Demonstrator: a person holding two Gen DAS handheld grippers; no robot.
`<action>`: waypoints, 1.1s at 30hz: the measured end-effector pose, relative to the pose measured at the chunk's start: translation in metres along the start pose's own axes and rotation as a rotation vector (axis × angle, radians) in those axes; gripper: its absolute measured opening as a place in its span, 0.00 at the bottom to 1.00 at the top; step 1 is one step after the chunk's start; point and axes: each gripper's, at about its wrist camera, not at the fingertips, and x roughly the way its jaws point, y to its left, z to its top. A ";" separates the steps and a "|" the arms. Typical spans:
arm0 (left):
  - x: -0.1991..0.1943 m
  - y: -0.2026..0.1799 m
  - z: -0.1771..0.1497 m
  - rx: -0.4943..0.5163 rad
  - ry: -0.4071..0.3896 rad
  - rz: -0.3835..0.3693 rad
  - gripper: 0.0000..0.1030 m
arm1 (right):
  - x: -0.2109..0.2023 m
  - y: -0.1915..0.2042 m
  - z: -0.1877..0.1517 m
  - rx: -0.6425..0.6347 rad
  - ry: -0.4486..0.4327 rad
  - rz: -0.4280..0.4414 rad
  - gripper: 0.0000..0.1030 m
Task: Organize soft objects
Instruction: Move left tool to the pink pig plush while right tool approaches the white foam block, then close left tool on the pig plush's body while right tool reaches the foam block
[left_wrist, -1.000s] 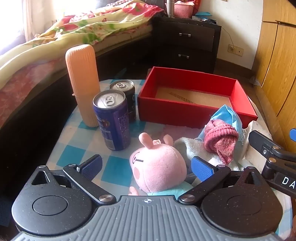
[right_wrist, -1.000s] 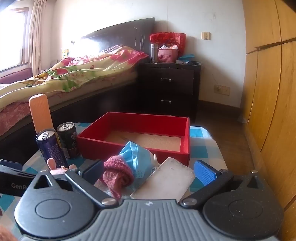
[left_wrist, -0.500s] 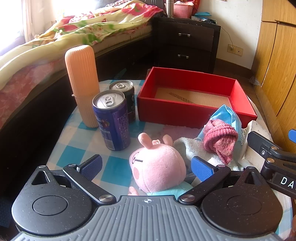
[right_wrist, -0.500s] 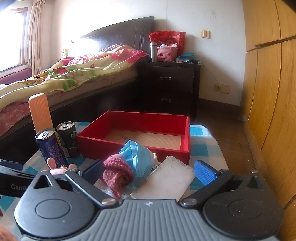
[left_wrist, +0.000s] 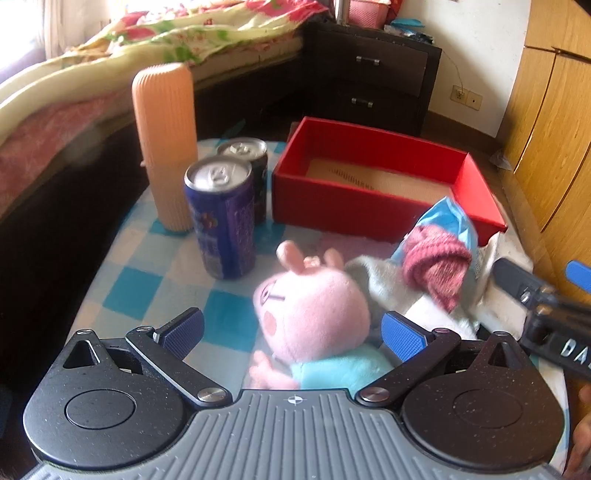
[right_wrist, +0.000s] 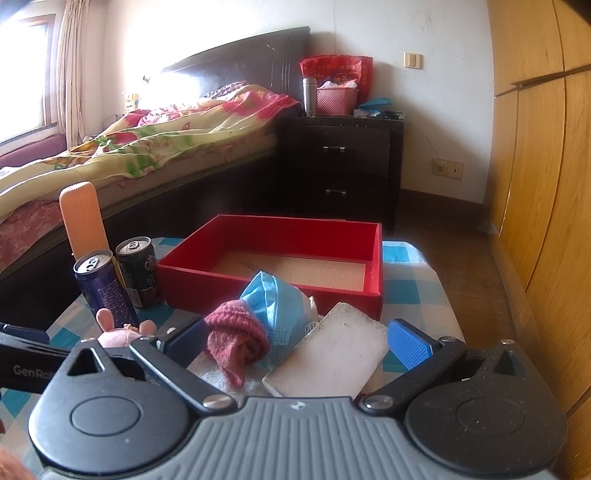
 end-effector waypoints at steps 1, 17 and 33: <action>0.001 0.001 -0.002 -0.002 0.013 -0.002 0.95 | 0.000 0.000 0.000 0.001 0.000 0.000 0.82; 0.012 0.010 -0.011 -0.065 0.126 -0.031 0.95 | -0.001 -0.008 -0.010 -0.011 0.068 0.057 0.82; 0.020 0.022 -0.003 -0.117 0.156 -0.060 0.84 | 0.004 0.003 -0.020 -0.091 0.139 0.115 0.82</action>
